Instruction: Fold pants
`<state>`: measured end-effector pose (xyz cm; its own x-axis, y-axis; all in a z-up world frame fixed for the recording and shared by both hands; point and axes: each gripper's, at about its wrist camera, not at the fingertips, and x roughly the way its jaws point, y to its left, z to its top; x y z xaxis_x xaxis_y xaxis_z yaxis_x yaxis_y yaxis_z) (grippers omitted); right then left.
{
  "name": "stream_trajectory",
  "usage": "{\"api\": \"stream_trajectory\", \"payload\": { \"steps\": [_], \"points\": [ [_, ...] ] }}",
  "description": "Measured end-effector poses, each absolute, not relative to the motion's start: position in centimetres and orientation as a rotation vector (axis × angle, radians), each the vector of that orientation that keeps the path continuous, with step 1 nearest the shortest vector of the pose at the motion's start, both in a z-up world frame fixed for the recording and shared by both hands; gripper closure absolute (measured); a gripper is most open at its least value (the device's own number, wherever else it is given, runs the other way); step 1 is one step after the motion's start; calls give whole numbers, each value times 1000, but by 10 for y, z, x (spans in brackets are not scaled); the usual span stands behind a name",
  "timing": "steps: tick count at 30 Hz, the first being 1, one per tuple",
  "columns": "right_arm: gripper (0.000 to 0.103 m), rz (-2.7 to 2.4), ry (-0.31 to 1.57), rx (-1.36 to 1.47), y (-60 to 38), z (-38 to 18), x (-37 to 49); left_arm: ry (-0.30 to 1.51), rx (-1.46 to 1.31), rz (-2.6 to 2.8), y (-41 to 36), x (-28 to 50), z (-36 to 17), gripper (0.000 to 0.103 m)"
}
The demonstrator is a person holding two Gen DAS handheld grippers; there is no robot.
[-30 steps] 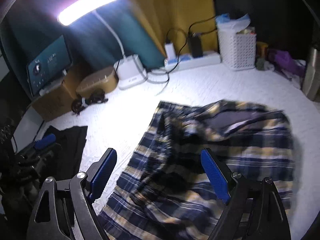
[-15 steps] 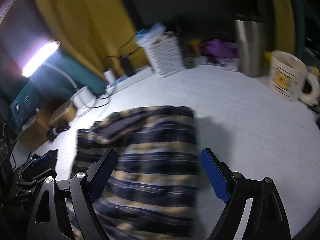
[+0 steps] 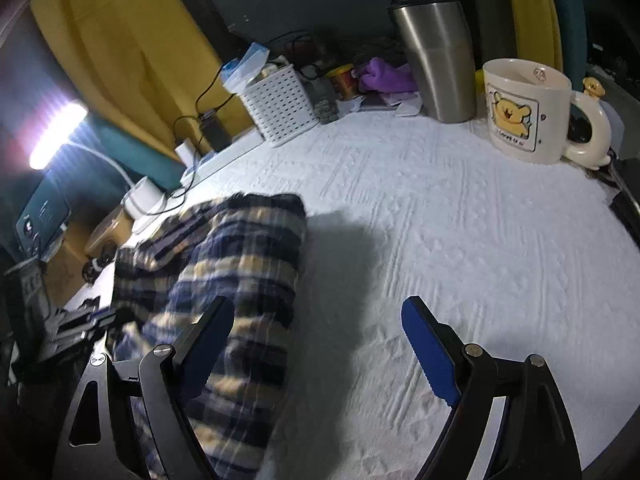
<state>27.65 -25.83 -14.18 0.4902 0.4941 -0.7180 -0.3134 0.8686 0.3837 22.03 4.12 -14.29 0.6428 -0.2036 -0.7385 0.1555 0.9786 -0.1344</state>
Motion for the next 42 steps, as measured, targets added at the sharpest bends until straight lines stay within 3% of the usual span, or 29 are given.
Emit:
{"api": "stream_trajectory", "payload": {
  "steps": [1,3,5,10,14,15,17,20,35,37,40,41,42],
  "points": [
    [17,518,945,201,-255,-144,270,841,-53,-202,43,220,-140,91],
    [33,547,961,182,-248,-147,260,816,-39,-185,48,218,-133,92],
    [40,569,986,166,-240,-154,249,799,-36,-168,54,218,-128,92],
    [52,604,1020,142,-225,-164,224,815,-62,-146,68,219,-133,92],
    [55,619,1021,96,-209,-166,207,816,-58,-145,69,214,-137,92],
    [59,619,1016,77,-205,-165,203,812,-59,-145,69,213,-137,92],
    [78,613,1002,62,-203,-166,197,804,-58,-145,69,211,-135,92],
    [85,600,987,80,-206,-169,191,793,-49,-140,67,209,-135,92],
    [86,550,981,43,-242,-153,172,825,3,-125,70,206,-140,88],
    [84,536,948,31,-245,-142,178,833,-3,-143,73,206,-131,84],
    [81,524,885,26,-245,-127,196,796,11,-126,80,203,-115,70],
    [69,517,879,22,-242,-124,203,778,4,-123,83,203,-109,68],
    [43,511,873,22,-239,-123,211,760,-5,-127,86,203,-104,64]
  ]
}}
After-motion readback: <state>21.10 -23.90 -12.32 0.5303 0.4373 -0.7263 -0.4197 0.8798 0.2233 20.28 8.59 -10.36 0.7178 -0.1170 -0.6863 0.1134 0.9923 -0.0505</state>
